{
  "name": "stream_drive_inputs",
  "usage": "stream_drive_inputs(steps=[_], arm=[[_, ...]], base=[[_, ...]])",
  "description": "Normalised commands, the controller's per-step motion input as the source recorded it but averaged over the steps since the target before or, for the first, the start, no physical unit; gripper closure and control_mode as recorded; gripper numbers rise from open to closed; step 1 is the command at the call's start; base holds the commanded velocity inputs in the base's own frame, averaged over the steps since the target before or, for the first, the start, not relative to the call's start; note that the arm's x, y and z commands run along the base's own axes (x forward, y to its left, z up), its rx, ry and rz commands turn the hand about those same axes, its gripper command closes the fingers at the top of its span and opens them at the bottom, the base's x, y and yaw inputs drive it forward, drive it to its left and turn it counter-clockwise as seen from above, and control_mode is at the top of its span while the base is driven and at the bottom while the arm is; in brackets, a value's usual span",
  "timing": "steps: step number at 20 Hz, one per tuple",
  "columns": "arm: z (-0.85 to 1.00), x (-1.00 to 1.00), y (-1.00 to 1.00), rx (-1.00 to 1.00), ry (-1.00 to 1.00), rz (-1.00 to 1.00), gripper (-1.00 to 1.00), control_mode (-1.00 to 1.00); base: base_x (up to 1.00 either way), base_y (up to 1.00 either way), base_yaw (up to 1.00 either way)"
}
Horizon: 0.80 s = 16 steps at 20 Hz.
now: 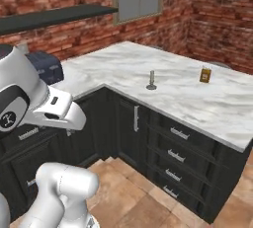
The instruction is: Pick the candle and candle from the dining table and place them in the open cabinet. Close the cabinet after placing the objects.
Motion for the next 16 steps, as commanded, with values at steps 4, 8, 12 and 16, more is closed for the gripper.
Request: stream_drive_inputs(steps=[4,8,12,16], arm=[[0.00,0.00,0.00,0.00,0.00,0.00,-1.00,1.00],[0.00,0.00,0.00,0.00,0.00,0.00,-1.00,1.00],[0.00,0.00,0.00,0.00,0.00,0.00,-1.00,1.00],[0.00,0.00,0.00,0.00,0.00,0.00,-1.00,1.00]], base=[[0.31,0.01,-0.37],[0.35,0.02,-0.38],[0.44,0.04,-0.36],[0.63,0.08,-0.30]])
